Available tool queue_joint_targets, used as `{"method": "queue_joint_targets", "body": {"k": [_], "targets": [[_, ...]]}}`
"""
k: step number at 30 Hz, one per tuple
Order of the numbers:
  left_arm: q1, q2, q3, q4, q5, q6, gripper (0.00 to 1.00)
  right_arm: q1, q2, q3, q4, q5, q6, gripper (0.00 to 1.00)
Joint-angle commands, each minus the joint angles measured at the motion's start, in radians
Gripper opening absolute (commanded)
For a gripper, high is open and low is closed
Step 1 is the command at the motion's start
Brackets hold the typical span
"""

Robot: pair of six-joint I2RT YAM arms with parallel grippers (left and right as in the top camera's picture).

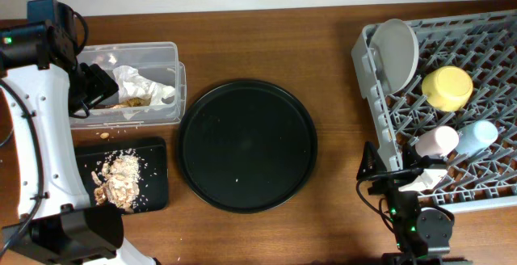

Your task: Sort waste into correct bins and load items into the dishwasher rack

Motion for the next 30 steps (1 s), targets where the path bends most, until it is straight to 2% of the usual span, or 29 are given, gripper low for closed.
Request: {"method": "queue_joint_targets", "body": {"k": [1,8,12,14,30], "targets": [[0.007,0.005,0.006,-0.001,-0.007,0.016,0.99,-0.007,-0.06,-0.036,-0.019,0.032,-0.002,0.99],[0.007,0.005,0.006,-0.001,-0.007,0.016,0.99,-0.007,-0.075,-0.036,-0.059,0.033,-0.169,0.99],[0.007,0.005,0.006,-0.001,-0.008,0.015,0.99,-0.007,-0.075,-0.036,-0.109,0.037,-0.345,0.99],[0.007,0.005,0.006,-0.001,-0.007,0.016,0.99,-0.007,-0.075,-0.036,-0.109,0.043,-0.386,0.99],[0.007,0.005,0.006,0.0,-0.007,0.016,0.99,-0.007,-0.075,-0.036,-0.108,0.04,-0.389,0.99]]}}
